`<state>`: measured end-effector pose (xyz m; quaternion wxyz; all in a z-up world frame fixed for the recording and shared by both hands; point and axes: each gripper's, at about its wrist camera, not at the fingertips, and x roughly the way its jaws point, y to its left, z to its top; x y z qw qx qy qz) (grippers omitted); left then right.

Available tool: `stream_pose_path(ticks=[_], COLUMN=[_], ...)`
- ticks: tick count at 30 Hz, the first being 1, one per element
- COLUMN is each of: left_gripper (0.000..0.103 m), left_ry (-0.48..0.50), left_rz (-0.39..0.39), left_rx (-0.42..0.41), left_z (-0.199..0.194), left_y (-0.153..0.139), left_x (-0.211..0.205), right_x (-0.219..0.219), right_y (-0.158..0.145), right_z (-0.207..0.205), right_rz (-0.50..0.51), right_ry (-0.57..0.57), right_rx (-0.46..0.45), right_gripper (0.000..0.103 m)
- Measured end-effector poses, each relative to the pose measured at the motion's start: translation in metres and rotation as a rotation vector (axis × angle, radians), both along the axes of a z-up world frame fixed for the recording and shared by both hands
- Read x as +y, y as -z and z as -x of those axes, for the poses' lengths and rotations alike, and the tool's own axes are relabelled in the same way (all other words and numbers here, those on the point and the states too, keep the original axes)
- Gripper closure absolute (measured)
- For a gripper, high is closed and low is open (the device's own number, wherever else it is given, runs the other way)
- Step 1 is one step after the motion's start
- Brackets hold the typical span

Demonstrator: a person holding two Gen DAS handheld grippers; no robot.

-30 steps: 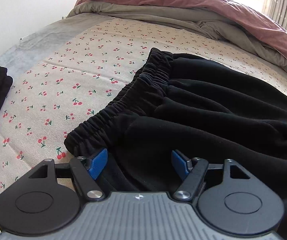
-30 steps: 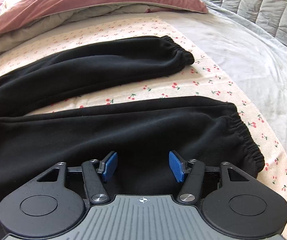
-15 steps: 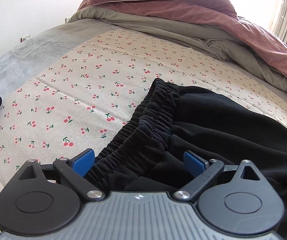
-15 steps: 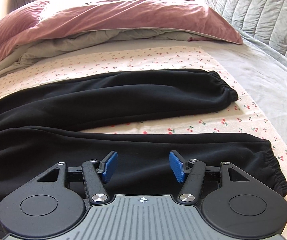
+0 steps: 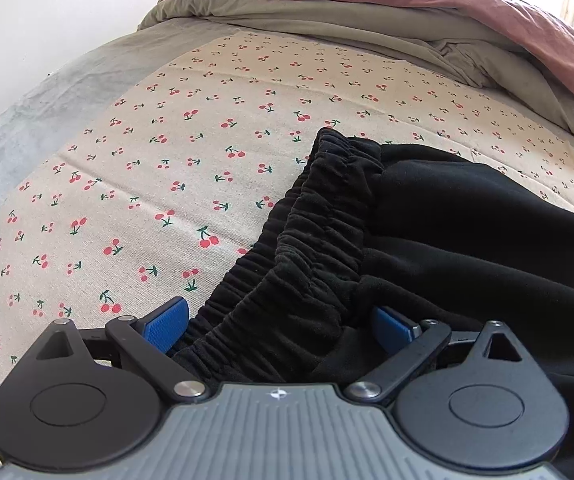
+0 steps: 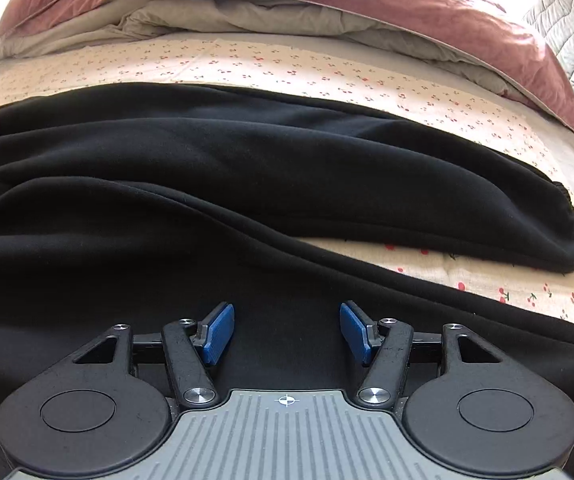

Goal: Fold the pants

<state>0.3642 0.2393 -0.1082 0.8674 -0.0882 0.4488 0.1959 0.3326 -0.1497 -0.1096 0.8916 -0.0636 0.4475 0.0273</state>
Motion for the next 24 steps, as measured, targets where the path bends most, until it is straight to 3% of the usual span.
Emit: stream_pose_path(ticks=[1,2,3,4,7,15,19,22,24], left_gripper=[0.015,0.020,0.024,0.034,0.048,0.055,0.055,0.053,0.051], left_ry=[0.000,-0.003,-0.002,0.005,0.020,-0.073,-0.113,-0.084,-0.097], left_rz=[-0.001,-0.005,-0.013,-0.025,-0.069,-0.007,-0.007,-0.053,-0.017], left_rx=[-0.007,-0.009,-0.011,-0.019,-0.026,-0.059,-0.092,-0.091,-0.087], left_z=[-0.001,-0.002,-0.003,-0.003,-0.002,-0.002,-0.001,-0.001,-0.002], left_y=[0.002,0.002,0.002,0.000,-0.004,-0.010,-0.006,-0.003,-0.005], left_x=[0.000,-0.001,-0.003,-0.007,-0.018,-0.015,-0.018,-0.024,-0.019], right_x=[-0.001,0.000,0.001,0.004,0.013,0.018,0.010,0.007,0.001], right_y=[0.001,0.001,0.001,0.002,0.004,-0.014,0.004,0.005,-0.001], right_z=[-0.001,-0.002,-0.003,-0.004,-0.007,-0.008,-0.023,-0.021,-0.021], right_rz=[-0.005,-0.009,-0.005,0.011,0.059,0.100,0.098,0.094,0.065], right_ry=[-0.003,-0.019,-0.031,-0.035,-0.049,0.016,0.032,0.021,0.028], right_rx=[-0.005,-0.014,-0.020,-0.023,-0.037,-0.217,-0.097,-0.109,-0.108], right_gripper=[0.049,0.067,0.092,0.101,0.103,0.103,0.103,0.098,0.094])
